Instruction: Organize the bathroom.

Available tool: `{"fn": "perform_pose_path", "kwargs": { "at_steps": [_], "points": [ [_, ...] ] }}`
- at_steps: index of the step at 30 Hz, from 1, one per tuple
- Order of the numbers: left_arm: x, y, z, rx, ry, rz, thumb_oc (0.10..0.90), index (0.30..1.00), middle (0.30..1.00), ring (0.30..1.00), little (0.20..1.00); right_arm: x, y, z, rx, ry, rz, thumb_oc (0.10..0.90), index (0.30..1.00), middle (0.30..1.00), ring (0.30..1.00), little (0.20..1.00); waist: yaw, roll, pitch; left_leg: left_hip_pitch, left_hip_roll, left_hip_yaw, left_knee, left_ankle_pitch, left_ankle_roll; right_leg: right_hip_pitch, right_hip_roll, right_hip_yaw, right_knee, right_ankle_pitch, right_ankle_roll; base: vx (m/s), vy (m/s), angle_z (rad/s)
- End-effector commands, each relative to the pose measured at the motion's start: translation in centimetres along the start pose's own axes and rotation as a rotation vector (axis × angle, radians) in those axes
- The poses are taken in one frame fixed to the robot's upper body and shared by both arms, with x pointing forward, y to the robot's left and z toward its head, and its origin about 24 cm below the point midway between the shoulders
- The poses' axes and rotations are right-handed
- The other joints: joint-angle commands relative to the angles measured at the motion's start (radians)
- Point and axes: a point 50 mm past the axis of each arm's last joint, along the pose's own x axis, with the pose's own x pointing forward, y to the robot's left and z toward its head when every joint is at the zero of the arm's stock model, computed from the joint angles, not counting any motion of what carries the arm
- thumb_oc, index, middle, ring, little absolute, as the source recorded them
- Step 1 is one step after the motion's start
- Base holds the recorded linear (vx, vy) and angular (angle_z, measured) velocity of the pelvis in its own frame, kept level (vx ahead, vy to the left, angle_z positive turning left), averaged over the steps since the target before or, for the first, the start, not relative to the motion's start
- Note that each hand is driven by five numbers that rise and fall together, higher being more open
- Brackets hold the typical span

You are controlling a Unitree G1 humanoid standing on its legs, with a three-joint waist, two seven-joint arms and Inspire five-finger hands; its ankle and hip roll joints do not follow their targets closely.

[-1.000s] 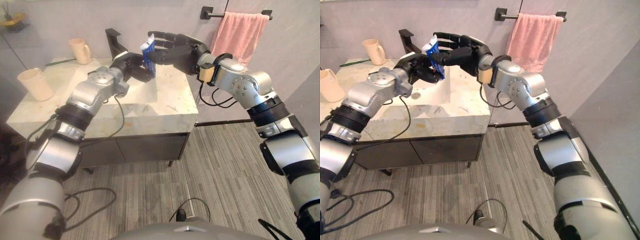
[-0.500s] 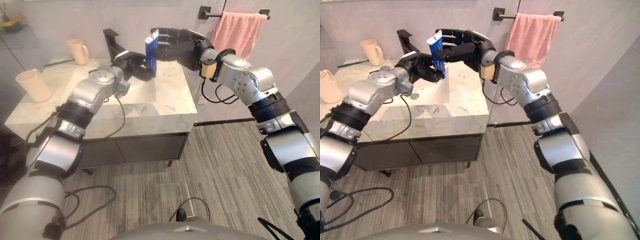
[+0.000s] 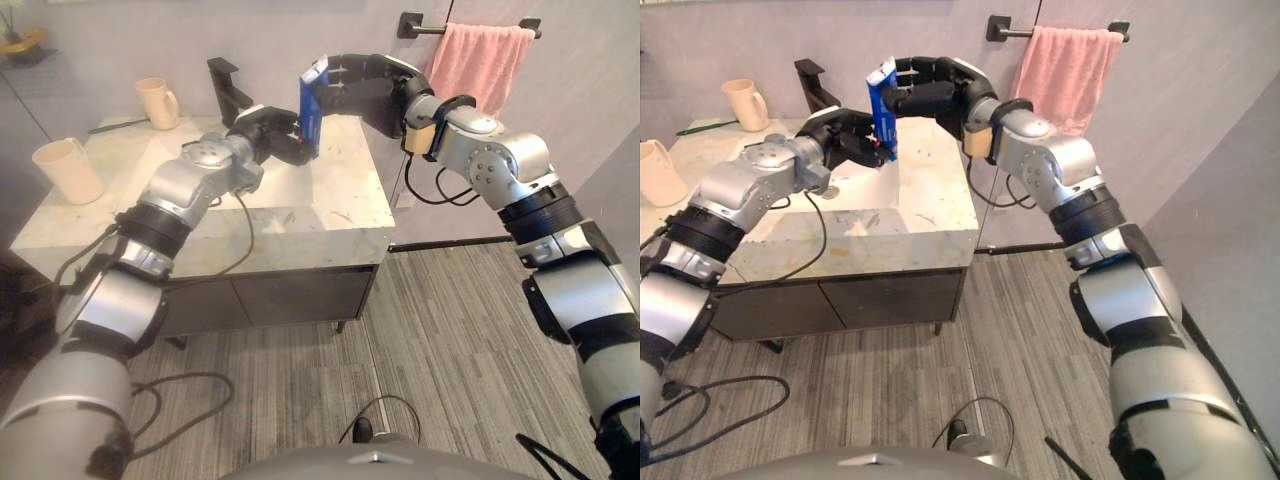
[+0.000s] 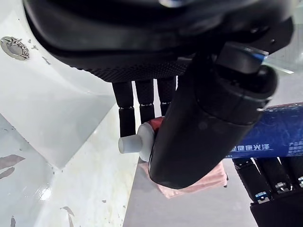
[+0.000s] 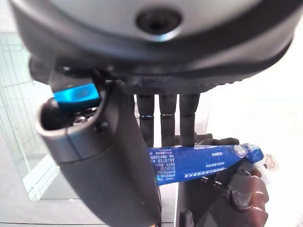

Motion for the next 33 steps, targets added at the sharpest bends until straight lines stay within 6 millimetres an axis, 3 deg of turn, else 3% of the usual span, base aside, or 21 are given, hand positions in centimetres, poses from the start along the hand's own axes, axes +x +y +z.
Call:
{"fn": "perform_pose_path", "kwargs": {
  "at_steps": [1, 2, 8, 24, 27, 29, 33],
  "points": [
    [-1.6, 4.3, 7.1, 0.043, -0.25, 0.209, 0.681, 0.721, 0.721, 0.721, 0.721, 0.8, 2.4, 6.0, 0.001, -0.224, 0.124, 0.4, 0.3, 0.3, 0.3, 0.3, 0.014, -0.02, -0.191, -0.012, -0.072, -0.036, 0.03, -0.066, 0.112, -0.012, -0.006, 0.142, -0.018, -0.021, 0.076, 0.0, 0.0, 0.0],
    [-1.6, 4.3, 7.1, 0.035, -0.249, 0.21, 0.8, 0.9, 0.9, 0.9, 0.9, 0.8, 2.4, 6.0, 0.002, -0.226, 0.121, 0.4, 0.3, 0.3, 0.3, 0.3, 0.014, -0.02, -0.191, -0.011, -0.072, -0.036, 0.029, -0.066, 0.113, -0.012, -0.006, 0.142, -0.018, -0.021, 0.076, 0.0, 0.0, 0.0],
    [-2.0, 5.2, 7.3, -0.065, -0.293, 0.309, 0.8, 0.9, 0.9, 0.9, 0.9, 0.7, 1.8, 6.0, -0.002, -0.235, 0.104, 0.4, 0.3, 0.3, 0.3, 0.3, 0.014, -0.021, -0.193, -0.008, -0.071, -0.032, 0.021, -0.063, 0.111, -0.014, -0.005, 0.138, -0.018, -0.021, 0.075, 0.0, 0.0, 0.0],
    [-4.4, 8.8, 8.3, -0.118, -0.373, 0.471, 0.8, 0.9, 0.9, 0.9, 0.9, -0.1, 0.6, 7.0, 0.008, -0.246, 0.028, 0.4, 0.3, 0.3, 0.3, 0.3, 0.024, -0.014, -0.199, -0.006, -0.06, -0.024, 0.004, -0.054, 0.101, -0.017, -0.016, 0.105, -0.018, -0.021, 0.081, 0.0, 0.0, 0.0],
    [-5.4, 9.8, 8.6, -0.139, -0.415, 0.624, 0.8, 0.9, 0.9, 0.9, 0.9, -0.3, 0.2, 7.0, 0.008, -0.254, 0.011, 0.4, 0.3, 0.3, 0.3, 0.3, 0.03, -0.015, -0.196, -0.005, -0.06, -0.026, 0.004, -0.054, 0.1, -0.015, -0.018, 0.098, -0.018, -0.022, 0.08, 0.0, -0.001, 0.02],
    [-7.2, 11.6, 8.3, -0.197, -0.476, 0.85, 0.8, 0.9, 0.9, 0.9, 0.9, -0.5, -0.1, 6.8, 0.007, -0.261, -0.011, 0.4, 0.3, 0.3, 0.3, 0.3, 0.041, -0.021, -0.193, -0.007, -0.059, -0.032, 0.004, -0.053, 0.099, -0.012, -0.019, 0.087, -0.018, -0.024, 0.078, -0.01, -0.011, 0.07],
    [-10.3, 13.5, 7.5, -0.278, -0.575, 1.143, 0.8, 0.9, 0.9, 0.9, 0.9, -0.9, 0.2, 6.7, 0.011, -0.278, -0.039, 0.4, 0.3, 0.3, 0.3, 0.3, 0.064, -0.036, -0.188, -0.019, -0.056, -0.04, 0.0, -0.043, 0.097, -0.017, -0.021, 0.07, -0.018, -0.022, 0.071, -0.01, -0.02, 0.07]
  ]
}}
